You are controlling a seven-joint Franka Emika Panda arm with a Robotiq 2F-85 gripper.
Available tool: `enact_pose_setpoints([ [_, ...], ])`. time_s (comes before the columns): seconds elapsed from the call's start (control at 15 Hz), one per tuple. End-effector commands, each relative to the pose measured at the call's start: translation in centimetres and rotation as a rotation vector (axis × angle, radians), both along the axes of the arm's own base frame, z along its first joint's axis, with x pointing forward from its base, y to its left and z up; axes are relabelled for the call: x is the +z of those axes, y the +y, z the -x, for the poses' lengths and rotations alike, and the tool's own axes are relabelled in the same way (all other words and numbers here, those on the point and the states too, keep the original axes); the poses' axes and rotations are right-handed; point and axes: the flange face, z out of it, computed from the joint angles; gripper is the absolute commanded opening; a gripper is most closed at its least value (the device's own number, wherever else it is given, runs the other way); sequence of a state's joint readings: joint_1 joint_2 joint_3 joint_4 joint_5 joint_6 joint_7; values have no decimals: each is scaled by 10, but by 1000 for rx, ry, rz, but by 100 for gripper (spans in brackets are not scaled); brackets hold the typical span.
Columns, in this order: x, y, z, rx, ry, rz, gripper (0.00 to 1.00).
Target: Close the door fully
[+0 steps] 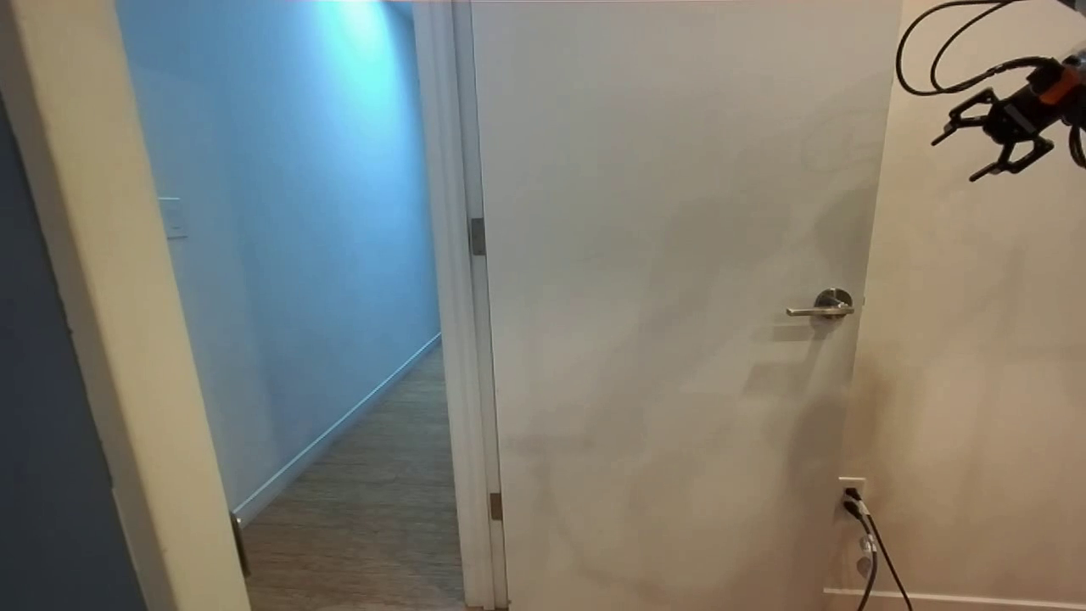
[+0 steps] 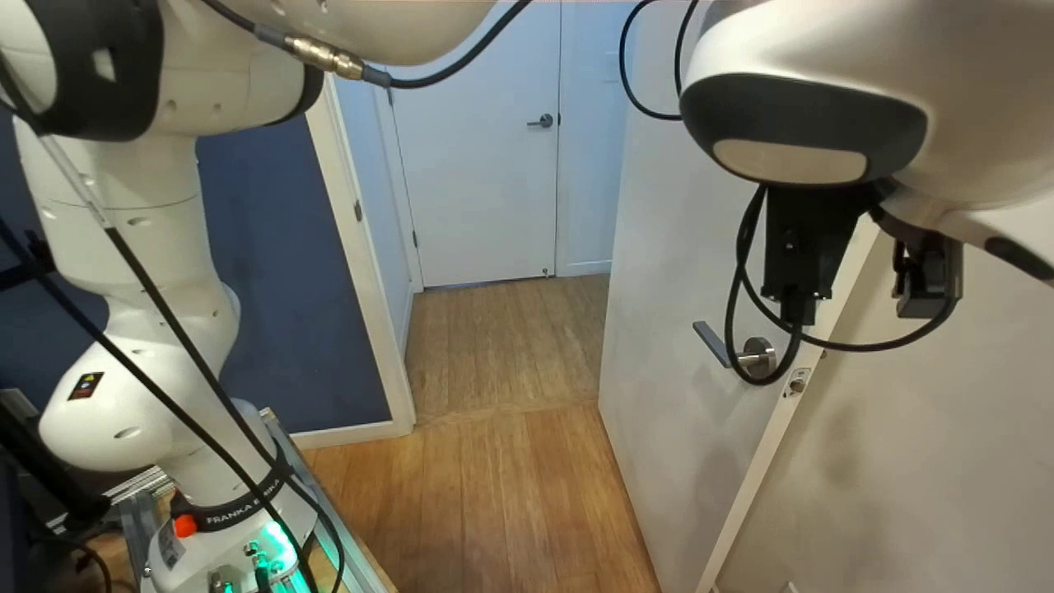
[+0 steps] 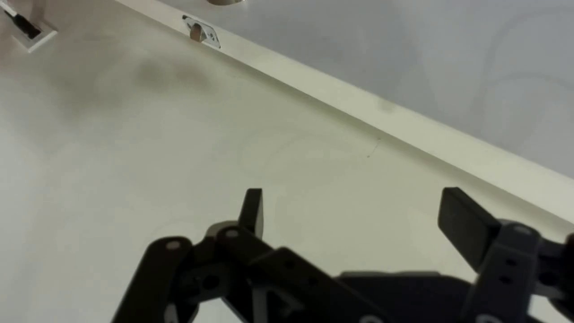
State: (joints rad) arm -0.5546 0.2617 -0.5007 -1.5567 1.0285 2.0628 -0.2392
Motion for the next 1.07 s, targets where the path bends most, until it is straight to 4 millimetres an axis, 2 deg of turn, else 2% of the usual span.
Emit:
enact_pose_setpoints([
  [0.0,-1,-25,-15,72,-55,-68,100],
  [0.27,-8,-38,-24,129,-88,-132,100],
  [0.6,-11,-44,-40,163,-155,-218,100],
  [0.67,-11,-45,-45,159,-167,-222,75],
  [0.8,-10,-45,-54,153,-193,-248,66],
  [1.0,-9,-42,-71,133,-237,-290,44],
])
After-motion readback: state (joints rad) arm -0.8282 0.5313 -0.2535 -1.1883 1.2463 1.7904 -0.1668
